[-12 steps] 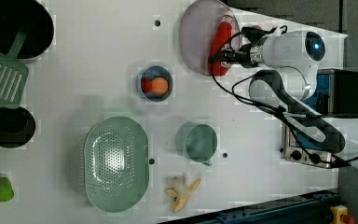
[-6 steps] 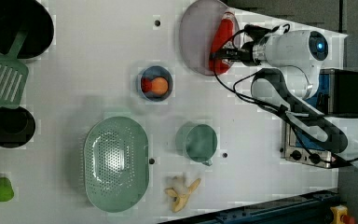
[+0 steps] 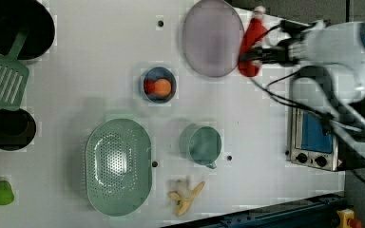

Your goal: Pick ketchup from plate and place it on table.

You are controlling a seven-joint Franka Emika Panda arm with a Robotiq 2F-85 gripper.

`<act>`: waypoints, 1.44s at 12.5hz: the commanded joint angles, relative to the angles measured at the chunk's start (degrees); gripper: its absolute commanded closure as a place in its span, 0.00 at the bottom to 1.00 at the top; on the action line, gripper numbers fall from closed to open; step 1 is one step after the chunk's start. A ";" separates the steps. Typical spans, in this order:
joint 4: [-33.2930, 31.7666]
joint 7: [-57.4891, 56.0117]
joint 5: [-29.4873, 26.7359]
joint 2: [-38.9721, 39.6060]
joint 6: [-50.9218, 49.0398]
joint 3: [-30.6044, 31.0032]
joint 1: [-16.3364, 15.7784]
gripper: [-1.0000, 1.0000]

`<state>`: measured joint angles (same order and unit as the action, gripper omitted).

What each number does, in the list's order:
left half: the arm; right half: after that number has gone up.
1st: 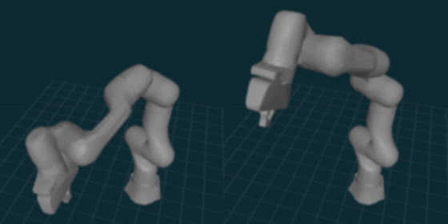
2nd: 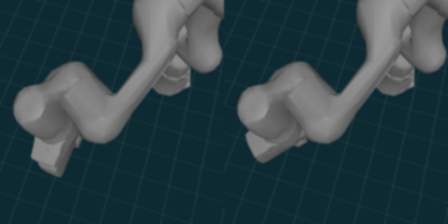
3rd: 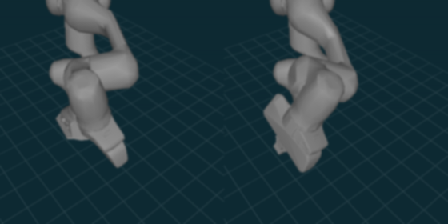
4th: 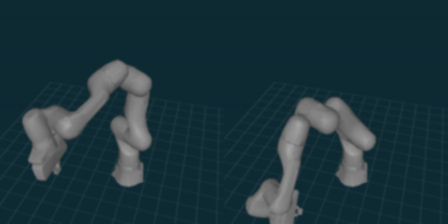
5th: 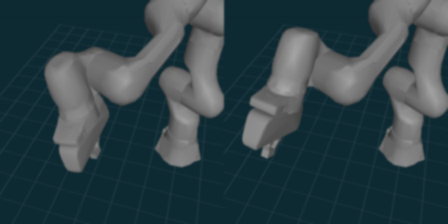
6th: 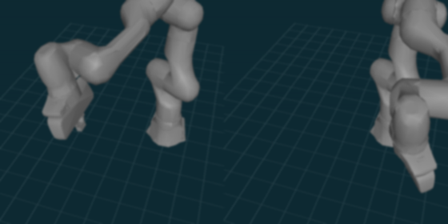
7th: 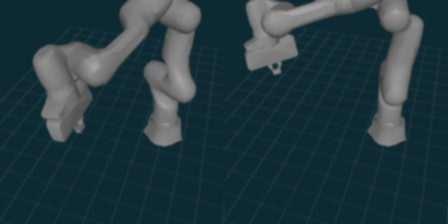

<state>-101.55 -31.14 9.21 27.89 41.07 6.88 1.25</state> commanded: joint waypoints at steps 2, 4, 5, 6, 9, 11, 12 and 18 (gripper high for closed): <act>-0.20 1.54 -2.95 -13.91 -12.39 -1.38 2.93 0.39; -2.92 1.53 -7.20 -18.45 -18.05 -2.45 4.27 0.39; -4.77 1.53 -8.76 -20.36 -20.23 -3.16 4.82 0.39; -7.02 1.53 -9.24 -22.08 -21.36 -3.97 5.23 0.39; -15.14 1.60 -9.25 -26.47 -20.03 -5.74 5.71 0.39; -20.99 3.10 -9.25 -29.01 -15.22 -6.02 5.73 0.39; -23.90 3.26 -9.25 -29.85 -12.01 -5.91 5.71 0.39; -35.81 3.29 -9.27 -24.26 7.68 -4.72 5.21 0.39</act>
<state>-137.64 -29.85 0.47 4.06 47.39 0.29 8.20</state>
